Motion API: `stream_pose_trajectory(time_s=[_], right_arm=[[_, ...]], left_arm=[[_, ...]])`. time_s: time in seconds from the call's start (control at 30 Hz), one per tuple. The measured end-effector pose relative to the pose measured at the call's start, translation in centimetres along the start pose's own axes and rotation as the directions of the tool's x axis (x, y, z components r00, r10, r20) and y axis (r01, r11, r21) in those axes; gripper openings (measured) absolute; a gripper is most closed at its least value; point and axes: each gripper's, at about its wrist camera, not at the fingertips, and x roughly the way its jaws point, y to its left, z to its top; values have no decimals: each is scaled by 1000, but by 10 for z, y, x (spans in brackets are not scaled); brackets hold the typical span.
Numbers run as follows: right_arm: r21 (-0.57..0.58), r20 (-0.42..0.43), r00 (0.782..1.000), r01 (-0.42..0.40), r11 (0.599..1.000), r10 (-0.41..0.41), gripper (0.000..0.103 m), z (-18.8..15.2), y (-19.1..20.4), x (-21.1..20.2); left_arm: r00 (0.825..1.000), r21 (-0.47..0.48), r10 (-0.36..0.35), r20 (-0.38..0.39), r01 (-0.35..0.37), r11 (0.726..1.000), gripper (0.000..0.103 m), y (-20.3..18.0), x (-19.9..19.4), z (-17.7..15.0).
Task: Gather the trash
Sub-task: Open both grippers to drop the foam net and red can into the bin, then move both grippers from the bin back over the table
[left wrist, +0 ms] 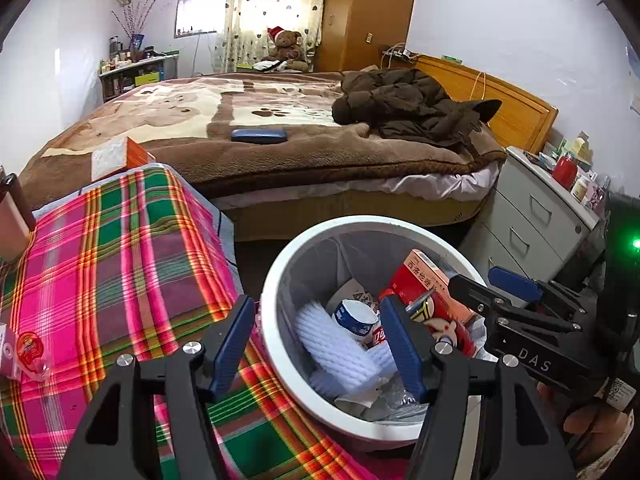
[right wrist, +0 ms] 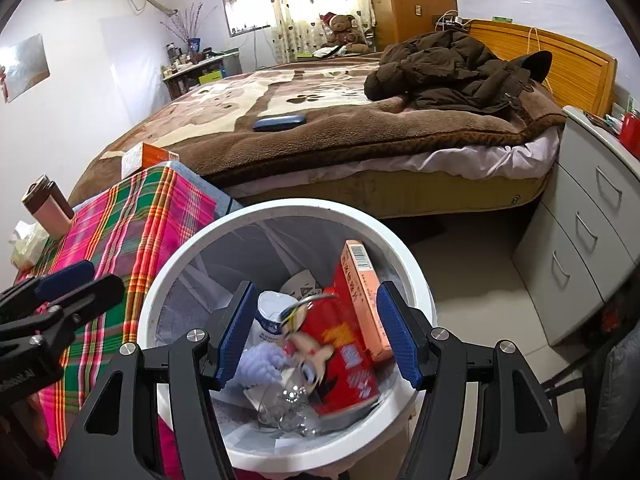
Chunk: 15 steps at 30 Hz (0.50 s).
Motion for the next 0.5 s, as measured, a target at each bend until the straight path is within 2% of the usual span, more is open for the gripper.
stream_pose_trajectory(time_s=[0.5], right_arm=[[-25, 53, 997, -57, 998, 59, 64, -2, 29, -19]], left_arm=[[998, -60, 32, 47, -29, 998, 71, 30, -37, -14]])
